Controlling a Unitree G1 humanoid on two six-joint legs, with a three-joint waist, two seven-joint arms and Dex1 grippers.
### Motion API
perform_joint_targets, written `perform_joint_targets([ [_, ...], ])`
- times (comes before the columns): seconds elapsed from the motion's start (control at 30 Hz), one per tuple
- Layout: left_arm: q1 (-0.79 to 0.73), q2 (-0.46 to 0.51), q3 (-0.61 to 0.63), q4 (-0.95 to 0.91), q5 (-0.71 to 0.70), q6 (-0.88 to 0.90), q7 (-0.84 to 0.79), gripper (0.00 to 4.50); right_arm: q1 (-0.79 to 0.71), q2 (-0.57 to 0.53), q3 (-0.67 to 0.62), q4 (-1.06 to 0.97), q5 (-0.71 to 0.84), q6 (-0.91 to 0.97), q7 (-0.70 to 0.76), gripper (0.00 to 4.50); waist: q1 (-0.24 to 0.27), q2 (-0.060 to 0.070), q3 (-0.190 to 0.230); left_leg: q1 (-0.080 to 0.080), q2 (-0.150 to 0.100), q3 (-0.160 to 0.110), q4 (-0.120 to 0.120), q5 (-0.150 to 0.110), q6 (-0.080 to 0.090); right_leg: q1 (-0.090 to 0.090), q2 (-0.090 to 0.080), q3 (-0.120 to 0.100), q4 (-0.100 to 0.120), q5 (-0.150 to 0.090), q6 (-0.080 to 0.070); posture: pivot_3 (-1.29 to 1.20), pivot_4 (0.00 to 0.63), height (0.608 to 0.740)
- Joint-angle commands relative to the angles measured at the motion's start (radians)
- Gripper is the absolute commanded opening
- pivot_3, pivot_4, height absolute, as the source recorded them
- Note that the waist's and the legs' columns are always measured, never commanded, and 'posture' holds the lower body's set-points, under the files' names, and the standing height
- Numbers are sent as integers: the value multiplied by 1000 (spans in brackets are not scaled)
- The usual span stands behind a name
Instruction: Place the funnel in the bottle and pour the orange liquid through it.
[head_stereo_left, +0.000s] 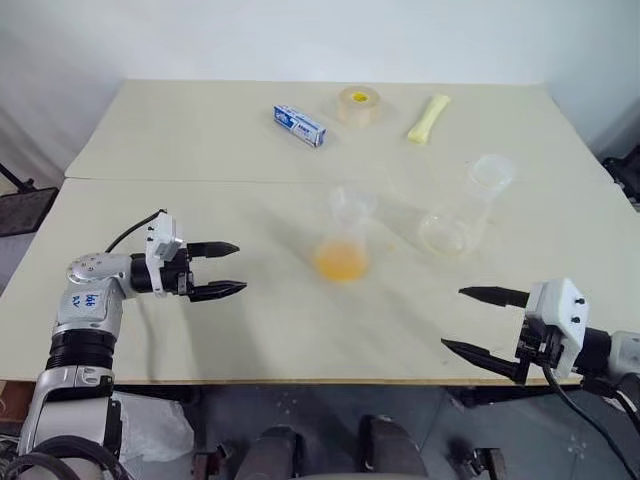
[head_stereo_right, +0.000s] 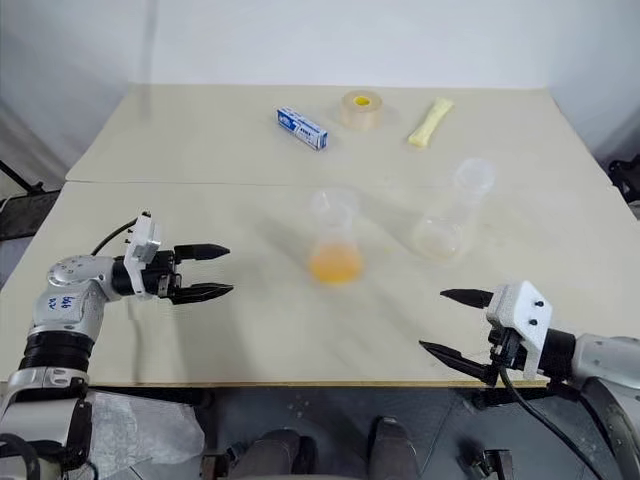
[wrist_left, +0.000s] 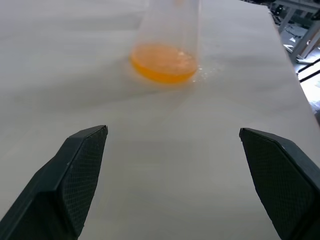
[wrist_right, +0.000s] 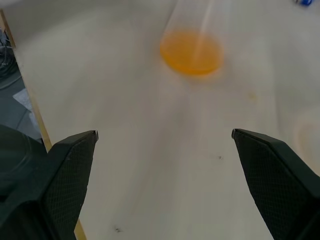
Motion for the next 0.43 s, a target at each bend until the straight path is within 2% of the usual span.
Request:
perform_joint_targets([
  [0.03,-1,8,20,-41,-23,-3,6,4500,-6,13,-6,15,-3,-47,-5,4493,2,0,0,1,0,-1,0,0,-1,0,0,0,1,0,0,0,150,740],
  [0.2,28,-5,28,-94,-40,7,36,4500,-49,65,21,45,-11,-100,-50,4493,8,0,0,-3,1,-5,-2,-2,-4,-8,1,-1,9,0,0,0,150,740],
  [0.43,37,-28,30,-124,-58,-2,76,4500,-53,82,66,61,-37,-112,-76,4493,10,0,0,-3,0,-5,-1,-2,-4,-6,1,-2,7,0,0,0,150,740],
])
